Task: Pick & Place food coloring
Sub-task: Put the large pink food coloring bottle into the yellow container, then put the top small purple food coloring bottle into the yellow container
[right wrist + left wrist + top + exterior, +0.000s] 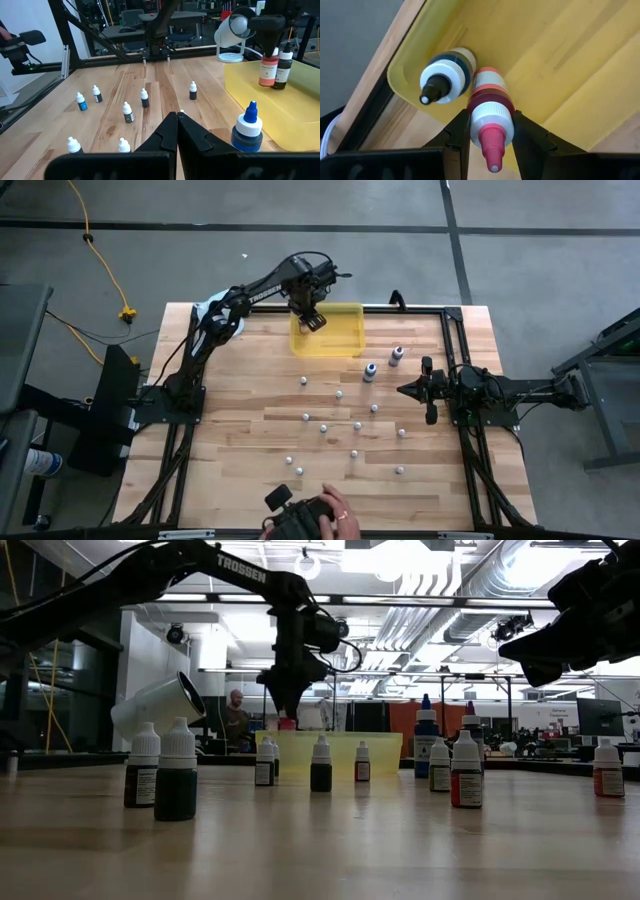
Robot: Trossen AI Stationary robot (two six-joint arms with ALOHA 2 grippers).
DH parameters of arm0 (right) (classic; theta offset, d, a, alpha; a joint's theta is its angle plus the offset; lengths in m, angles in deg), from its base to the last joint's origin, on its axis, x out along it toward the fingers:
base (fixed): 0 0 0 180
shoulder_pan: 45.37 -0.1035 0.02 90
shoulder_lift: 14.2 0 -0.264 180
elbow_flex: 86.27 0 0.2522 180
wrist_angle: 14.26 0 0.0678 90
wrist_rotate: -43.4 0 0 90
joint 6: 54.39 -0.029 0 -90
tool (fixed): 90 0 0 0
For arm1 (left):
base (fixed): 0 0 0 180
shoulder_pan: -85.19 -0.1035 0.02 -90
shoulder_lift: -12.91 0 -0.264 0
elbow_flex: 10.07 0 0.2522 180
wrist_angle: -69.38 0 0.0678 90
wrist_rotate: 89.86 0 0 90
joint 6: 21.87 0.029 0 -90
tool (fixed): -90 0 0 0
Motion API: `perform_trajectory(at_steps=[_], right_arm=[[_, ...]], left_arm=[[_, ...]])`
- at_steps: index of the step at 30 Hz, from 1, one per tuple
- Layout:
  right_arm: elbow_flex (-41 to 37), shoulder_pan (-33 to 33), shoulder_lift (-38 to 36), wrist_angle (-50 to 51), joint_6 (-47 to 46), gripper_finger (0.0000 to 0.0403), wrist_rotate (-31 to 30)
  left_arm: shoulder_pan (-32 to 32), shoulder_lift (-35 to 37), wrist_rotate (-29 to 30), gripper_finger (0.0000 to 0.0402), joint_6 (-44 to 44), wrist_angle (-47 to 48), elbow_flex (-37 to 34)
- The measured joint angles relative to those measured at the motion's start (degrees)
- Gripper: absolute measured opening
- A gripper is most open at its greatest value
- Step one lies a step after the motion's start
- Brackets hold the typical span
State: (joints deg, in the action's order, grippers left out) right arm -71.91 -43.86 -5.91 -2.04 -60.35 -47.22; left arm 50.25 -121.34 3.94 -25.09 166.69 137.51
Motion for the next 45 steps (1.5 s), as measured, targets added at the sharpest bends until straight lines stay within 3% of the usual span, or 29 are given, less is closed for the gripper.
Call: perform_trajectory(at_steps=[12,27,45], right_arm=[[0.0,0.0,0.0,0.0,0.0,0.0000,0.0],[0.0,0.0,0.0,0.0,0.0,0.0000,0.0],[0.0,0.0,0.0,0.0,0.0,0.0000,0.0]], left_arm=[[-0.4,0.2,-2.1,0.0103,1.0,-2.7,-3.2],[-0.3,0.5,-0.2,0.0202,3.5,-0.9,-3.3],[-0.1,6.9,2.3,0.0207,5.7,0.8,-3.3]])
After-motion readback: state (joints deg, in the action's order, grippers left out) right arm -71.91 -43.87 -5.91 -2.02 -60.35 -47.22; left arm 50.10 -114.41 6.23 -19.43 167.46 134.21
